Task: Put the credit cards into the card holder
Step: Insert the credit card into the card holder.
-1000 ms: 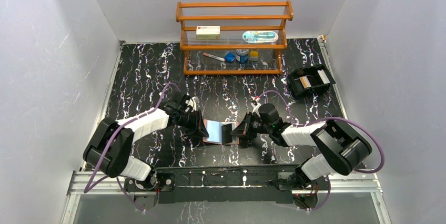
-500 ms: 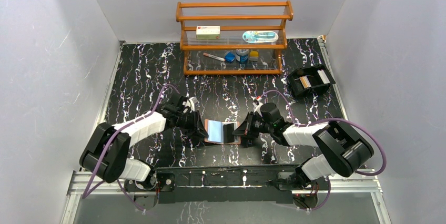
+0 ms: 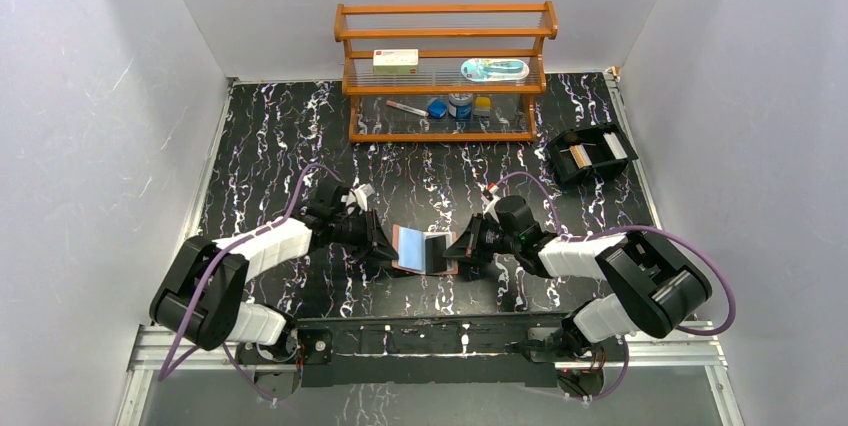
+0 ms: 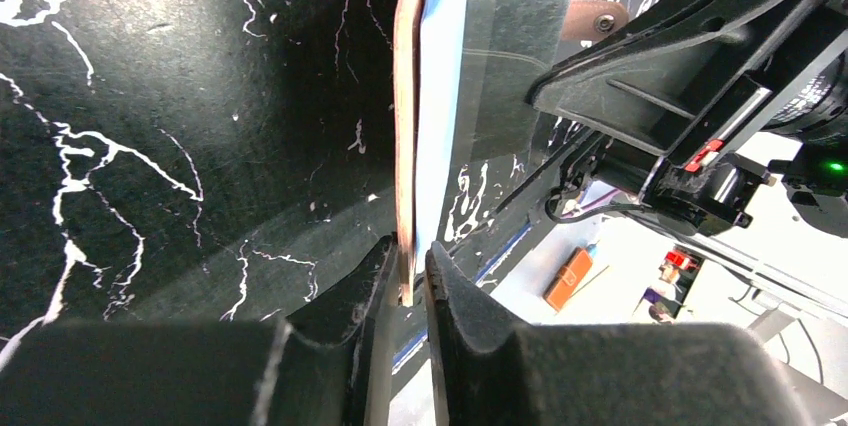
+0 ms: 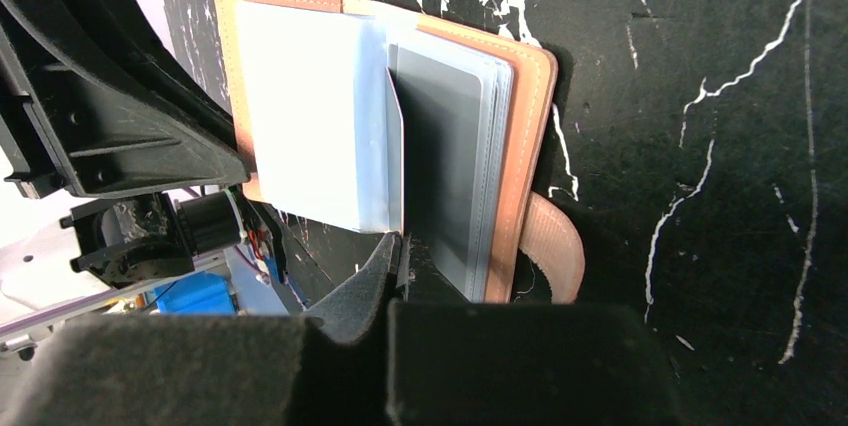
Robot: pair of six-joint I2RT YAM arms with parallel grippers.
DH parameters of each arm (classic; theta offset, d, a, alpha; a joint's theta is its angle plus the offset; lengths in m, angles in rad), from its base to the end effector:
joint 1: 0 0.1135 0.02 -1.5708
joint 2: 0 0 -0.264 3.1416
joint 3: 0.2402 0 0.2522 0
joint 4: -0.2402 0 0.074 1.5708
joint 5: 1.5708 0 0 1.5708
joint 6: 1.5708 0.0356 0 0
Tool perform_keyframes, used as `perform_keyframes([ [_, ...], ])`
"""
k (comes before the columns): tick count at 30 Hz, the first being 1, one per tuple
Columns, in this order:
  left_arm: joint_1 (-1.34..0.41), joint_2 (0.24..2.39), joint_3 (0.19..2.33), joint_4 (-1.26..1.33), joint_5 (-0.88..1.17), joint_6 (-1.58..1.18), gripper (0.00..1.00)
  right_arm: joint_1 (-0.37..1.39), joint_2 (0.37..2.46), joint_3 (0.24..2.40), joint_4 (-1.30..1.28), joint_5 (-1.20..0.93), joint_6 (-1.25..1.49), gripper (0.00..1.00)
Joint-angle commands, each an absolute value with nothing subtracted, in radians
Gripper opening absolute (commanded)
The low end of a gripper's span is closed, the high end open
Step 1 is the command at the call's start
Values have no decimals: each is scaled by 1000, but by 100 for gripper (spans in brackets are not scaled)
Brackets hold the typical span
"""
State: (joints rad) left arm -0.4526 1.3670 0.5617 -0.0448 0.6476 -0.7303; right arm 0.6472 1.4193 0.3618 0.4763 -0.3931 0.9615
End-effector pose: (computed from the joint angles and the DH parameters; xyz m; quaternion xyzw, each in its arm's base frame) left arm 0.2129 -0.1274 0.1601 -0.0117 0.8941 -0.4335 0.1115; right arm 0.1849 0.1568 0.1319 0.0435 0.8670 0.4547 0.1992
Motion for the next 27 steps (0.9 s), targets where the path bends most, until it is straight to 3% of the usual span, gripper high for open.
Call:
perform_keyframes([
  [1, -448, 1364, 549, -5, 705, -744, 13, 640, 1393, 357, 494, -397, 948, 0],
  [4, -446, 1364, 544, -7, 697, -741, 0, 641, 1389, 357, 513, -404, 956, 0],
  [16, -447, 1447, 564, -100, 606, -691, 0, 640, 1328, 366, 587, -430, 1004, 0],
  [27, -447, 1464, 572, -159, 540, -678, 0, 635, 1426, 379, 635, -460, 969, 0],
])
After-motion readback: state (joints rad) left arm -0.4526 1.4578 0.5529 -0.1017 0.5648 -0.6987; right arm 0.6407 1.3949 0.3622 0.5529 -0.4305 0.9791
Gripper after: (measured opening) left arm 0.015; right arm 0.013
